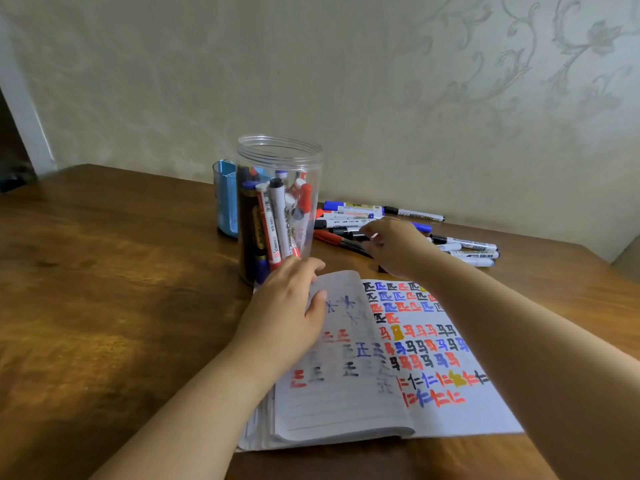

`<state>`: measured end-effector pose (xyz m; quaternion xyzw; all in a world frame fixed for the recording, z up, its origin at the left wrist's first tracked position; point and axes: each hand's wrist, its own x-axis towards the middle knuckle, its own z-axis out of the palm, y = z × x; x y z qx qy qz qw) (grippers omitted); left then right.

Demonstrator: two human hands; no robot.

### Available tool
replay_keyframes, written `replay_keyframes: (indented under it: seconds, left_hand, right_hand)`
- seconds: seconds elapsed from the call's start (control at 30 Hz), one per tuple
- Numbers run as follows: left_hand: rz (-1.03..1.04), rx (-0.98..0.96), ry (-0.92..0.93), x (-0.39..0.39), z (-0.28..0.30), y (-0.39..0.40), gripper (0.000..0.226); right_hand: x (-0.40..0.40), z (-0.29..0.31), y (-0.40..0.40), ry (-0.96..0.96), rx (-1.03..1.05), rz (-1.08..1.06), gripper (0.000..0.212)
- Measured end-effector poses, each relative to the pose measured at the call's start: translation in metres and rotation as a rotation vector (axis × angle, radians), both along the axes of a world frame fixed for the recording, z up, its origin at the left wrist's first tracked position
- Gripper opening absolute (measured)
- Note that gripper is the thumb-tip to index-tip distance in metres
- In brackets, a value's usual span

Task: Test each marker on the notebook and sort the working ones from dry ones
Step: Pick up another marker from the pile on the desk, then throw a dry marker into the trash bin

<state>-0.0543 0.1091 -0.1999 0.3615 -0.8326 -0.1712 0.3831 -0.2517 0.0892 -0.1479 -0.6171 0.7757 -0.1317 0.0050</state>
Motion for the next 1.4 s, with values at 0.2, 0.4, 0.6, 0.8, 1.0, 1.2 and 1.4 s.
replay_keyframes:
  seconds: [0.2,0.4,0.6,0.8,1.0,1.2,1.4]
  left_hand:
    - [0.030,-0.067,-0.044,-0.001,0.000,-0.002,0.035]
    - [0.030,-0.148,-0.076,-0.003,-0.001,-0.003,0.034]
    - [0.040,-0.150,-0.067,-0.004,0.001,-0.001,0.033]
    - [-0.074,-0.214,-0.112,-0.005,0.019,0.015,0.046]
    - [-0.341,-0.092,-0.298,-0.016,0.011,0.040,0.032]
    - [-0.387,-0.048,-0.334,-0.014,0.007,0.046,0.023]
    - [-0.408,-0.030,-0.305,-0.017,0.008,0.045,0.022]
  right_hand:
    - [0.011,-0.018,-0.059,0.195,0.212,-0.023,0.027]
    - [0.011,-0.041,-0.071,0.211,0.132,-0.088,0.025]
    - [0.008,-0.006,-0.027,0.216,-0.049,0.008,0.018]
    - [0.025,0.008,0.092,0.139,-0.058,0.289,0.020]
    - [0.034,-0.015,0.156,0.104,-0.040,0.301,0.030]
    - [0.038,-0.042,0.156,0.169,-0.114,0.239,0.021]
    - [0.041,-0.050,0.159,0.223,-0.188,0.244,0.013]
